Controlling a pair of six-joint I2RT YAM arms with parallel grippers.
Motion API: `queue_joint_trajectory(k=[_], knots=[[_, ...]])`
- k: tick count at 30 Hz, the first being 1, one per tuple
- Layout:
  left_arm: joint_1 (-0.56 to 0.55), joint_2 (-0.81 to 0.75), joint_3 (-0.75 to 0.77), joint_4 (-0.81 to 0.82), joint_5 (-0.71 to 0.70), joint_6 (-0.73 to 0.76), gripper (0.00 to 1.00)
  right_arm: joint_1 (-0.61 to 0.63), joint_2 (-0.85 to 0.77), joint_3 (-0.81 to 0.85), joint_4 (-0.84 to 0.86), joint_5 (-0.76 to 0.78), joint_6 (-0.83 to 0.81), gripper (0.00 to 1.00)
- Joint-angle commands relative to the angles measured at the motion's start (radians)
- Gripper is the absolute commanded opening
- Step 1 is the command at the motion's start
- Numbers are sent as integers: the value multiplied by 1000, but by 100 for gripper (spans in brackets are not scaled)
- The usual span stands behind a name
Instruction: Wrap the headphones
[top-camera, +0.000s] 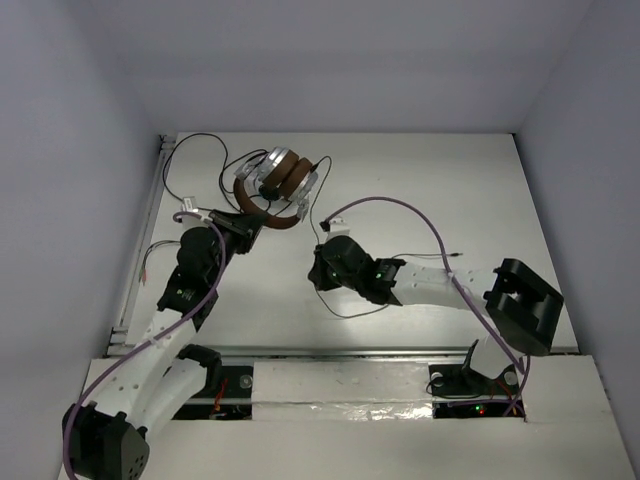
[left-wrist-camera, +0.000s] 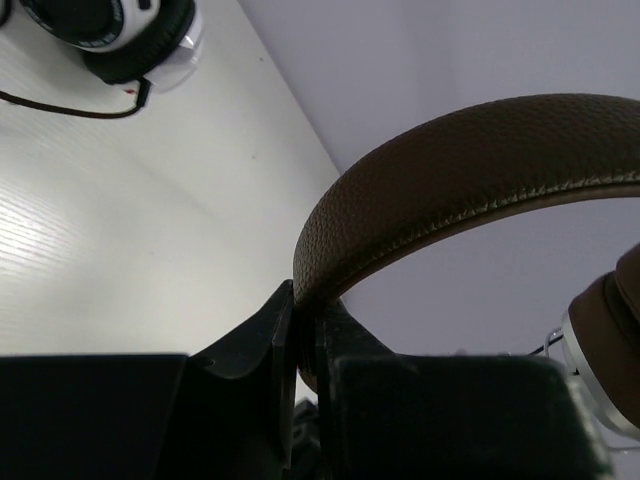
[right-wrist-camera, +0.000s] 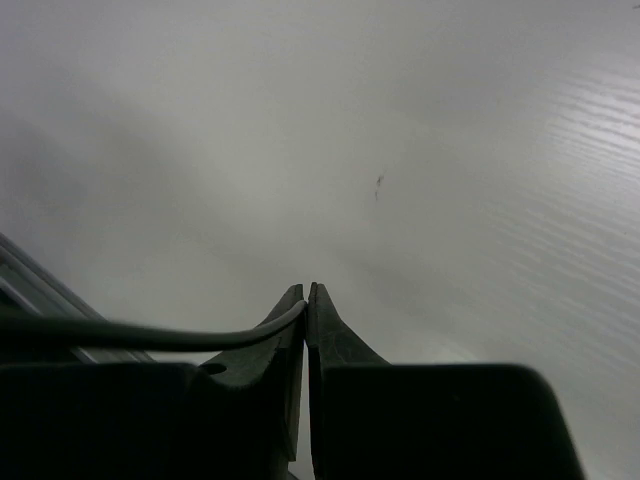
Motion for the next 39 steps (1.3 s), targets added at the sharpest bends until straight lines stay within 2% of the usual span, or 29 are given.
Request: queue_joint_trajectory(k=[1,5,8,10,13,16,20,22,23,25,26,28,29,30,31,33,36,37,39], knots=[[-43,12,16,72,-183,25,0,67,-33,61,-82,39,-18,4],[-122,40,1,48,-275,44,0,134,-69,70,-149,55,-2,5],[-140,33,-10,57,-305,40,0,157,-86,72,-174,48,8,8],[-151,35,8,6,-341,79,0,157,-99,66,-183,29,5,9],[-151,35,59,-112,-398,149,0,177,-157,41,-247,19,1,4],[-151,40,91,-196,-438,253,0,177,-231,44,-382,35,-27,0],[-162,47,88,-282,-423,339,0,177,-332,156,-684,144,-90,0],[-171,38,82,-336,-414,379,0,177,-343,255,-781,213,-123,0],[-182,27,76,-379,-415,395,0,177,-337,292,-870,297,-130,0],[-192,6,65,-399,-411,419,0,177,-320,409,-936,374,-174,0],[-192,1,62,-406,-408,430,0,177,-308,450,-981,472,-185,0],[-203,-2,62,-443,-389,465,0,177,-272,533,-1001,569,-237,0],[-215,12,68,-471,-371,487,0,166,-261,600,-963,606,-325,0],[-226,21,70,-473,-359,487,0,166,-261,627,-923,609,-326,0],[-226,33,74,-473,-317,523,0,166,-258,648,-883,599,-422,0],[-251,52,74,-448,-276,539,0,166,-259,685,-756,536,-527,0],[-292,69,86,-423,-210,571,0,166,-241,725,-700,442,-659,0],[-303,67,88,-410,-166,585,0,166,-233,733,-697,418,-715,0],[-303,56,94,-399,-148,591,0,166,-184,799,-783,332,-713,0]])
